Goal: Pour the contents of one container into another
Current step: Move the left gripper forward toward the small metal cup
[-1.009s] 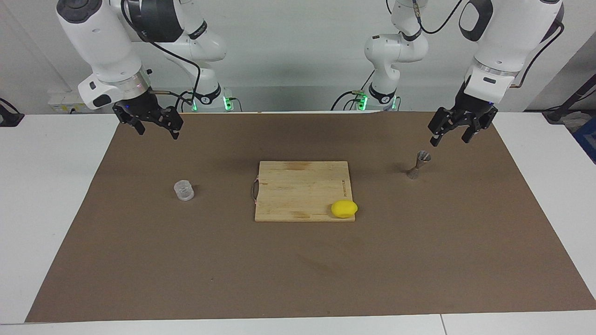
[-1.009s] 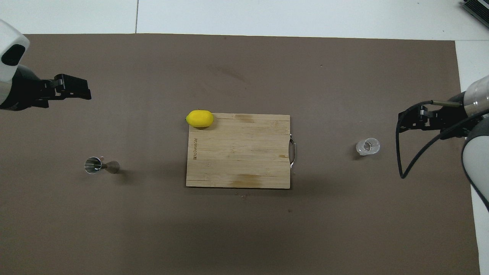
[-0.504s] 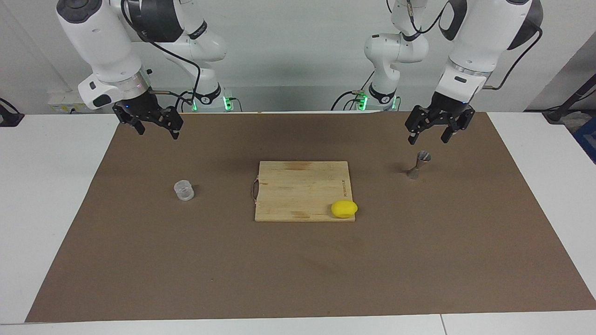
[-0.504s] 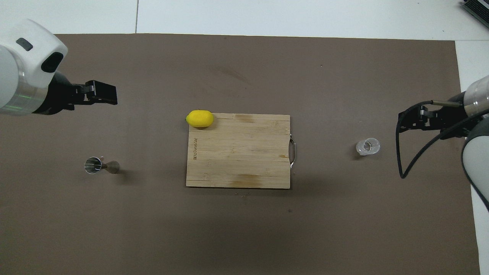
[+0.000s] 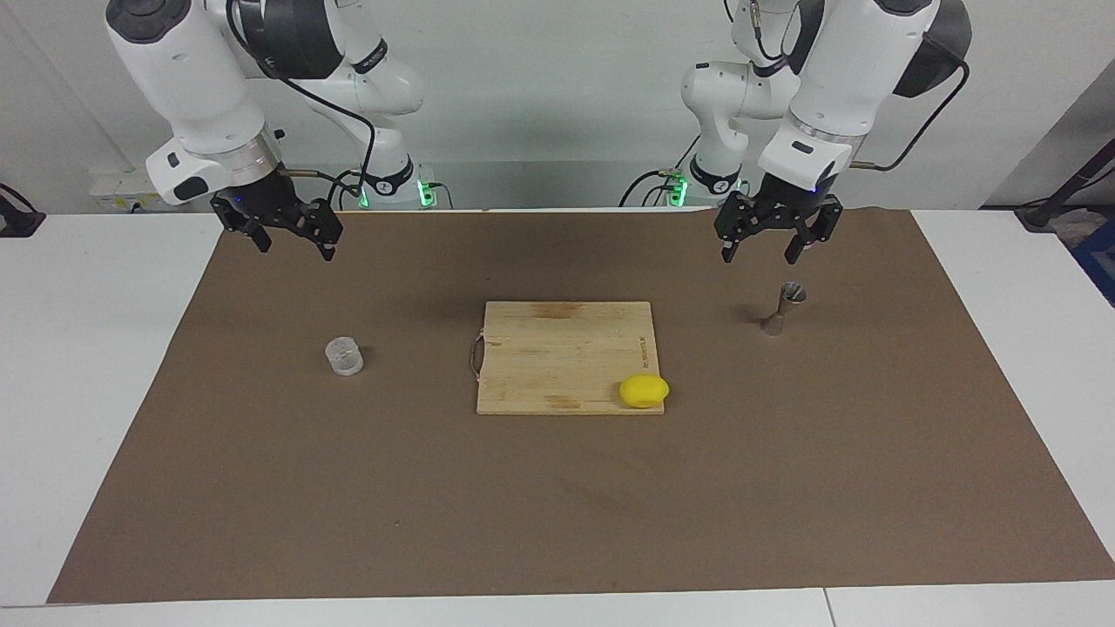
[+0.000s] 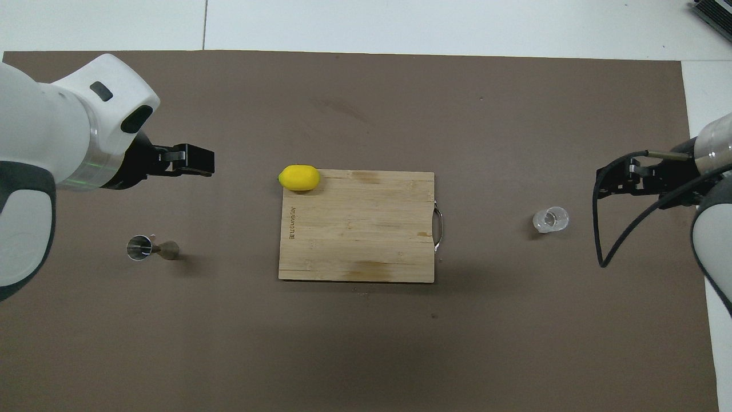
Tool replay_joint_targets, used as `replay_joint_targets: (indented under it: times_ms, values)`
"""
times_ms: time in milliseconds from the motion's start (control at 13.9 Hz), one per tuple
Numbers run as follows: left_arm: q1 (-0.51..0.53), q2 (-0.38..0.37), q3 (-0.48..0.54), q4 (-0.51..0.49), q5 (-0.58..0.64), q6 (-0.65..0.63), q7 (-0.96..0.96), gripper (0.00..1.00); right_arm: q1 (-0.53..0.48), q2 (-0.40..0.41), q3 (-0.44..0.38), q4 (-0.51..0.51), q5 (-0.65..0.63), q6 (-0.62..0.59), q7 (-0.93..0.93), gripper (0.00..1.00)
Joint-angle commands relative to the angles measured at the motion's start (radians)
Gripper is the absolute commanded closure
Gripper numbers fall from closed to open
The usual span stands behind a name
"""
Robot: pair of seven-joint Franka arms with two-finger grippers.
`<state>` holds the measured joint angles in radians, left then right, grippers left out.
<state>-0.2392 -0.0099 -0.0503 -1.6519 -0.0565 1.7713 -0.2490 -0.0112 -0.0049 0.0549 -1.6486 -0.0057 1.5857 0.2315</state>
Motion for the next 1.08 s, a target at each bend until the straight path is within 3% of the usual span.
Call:
replay_joint_targets:
  times_ms: [0,216,360,576,1009]
  values:
    - [0.05,-0.044,0.02,-0.054,-0.038,0.005,0.104,0.0,-0.012,-0.015,0.006,-0.014,-0.003,-0.006,-0.015,0.0]
    - [0.151,-0.048,0.02,-0.057,-0.164,-0.032,0.444,0.0,-0.012,-0.015,0.006,-0.014,-0.003,-0.006,-0.015,0.0]
    - [0.214,-0.058,0.02,-0.071,-0.253,-0.055,0.54,0.0,-0.012,-0.015,0.006,-0.014,-0.003,-0.006,-0.015,0.0]
    - [0.31,-0.082,0.02,-0.141,-0.374,-0.046,0.733,0.0,-0.012,-0.015,0.006,-0.014,-0.003,-0.006,-0.015,0.0]
    - [0.475,-0.059,0.02,-0.284,-0.606,-0.042,1.178,0.0,-0.012,-0.015,0.006,-0.014,-0.003,-0.006,-0.015,0.0]
